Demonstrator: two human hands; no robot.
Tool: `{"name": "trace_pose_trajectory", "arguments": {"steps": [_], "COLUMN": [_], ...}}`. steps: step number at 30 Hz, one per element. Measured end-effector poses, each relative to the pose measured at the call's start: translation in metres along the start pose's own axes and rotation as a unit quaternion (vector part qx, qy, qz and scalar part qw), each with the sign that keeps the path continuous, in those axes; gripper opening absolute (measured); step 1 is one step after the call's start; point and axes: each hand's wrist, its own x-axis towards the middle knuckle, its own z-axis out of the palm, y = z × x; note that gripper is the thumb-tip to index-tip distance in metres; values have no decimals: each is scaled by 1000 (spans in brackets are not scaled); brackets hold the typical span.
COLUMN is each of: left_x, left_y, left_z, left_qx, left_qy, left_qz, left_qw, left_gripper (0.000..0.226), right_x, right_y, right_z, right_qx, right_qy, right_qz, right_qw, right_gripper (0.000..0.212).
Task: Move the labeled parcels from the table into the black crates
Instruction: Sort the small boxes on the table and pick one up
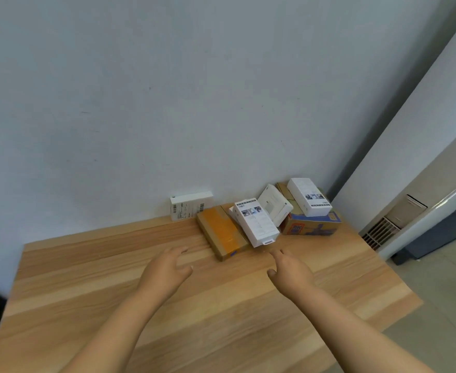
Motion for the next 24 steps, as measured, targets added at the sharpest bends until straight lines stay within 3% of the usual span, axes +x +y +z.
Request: {"name": "trace_pose_trajectory", "arguments": {"steps": [9,18,24], "left_x": [16,24,19], "left_y": [11,40,49], "left_z": [4,24,31], "left_qx": [22,12,8], "left_qy": [71,132,148], "left_qz": [-94,-167,-194], "left_qw": [993,977,970], "left_gripper": [49,49,47], "right_x": [106,177,193], "right_y": [33,34,38], "right_z": [6,27,38], "right_qx": [21,-25,-11], "right_qy": [-22,-56,-86], "right_qz": [-16,-5,19], "right_qw": [999,998,996], "right_gripper": [44,87,97]}}
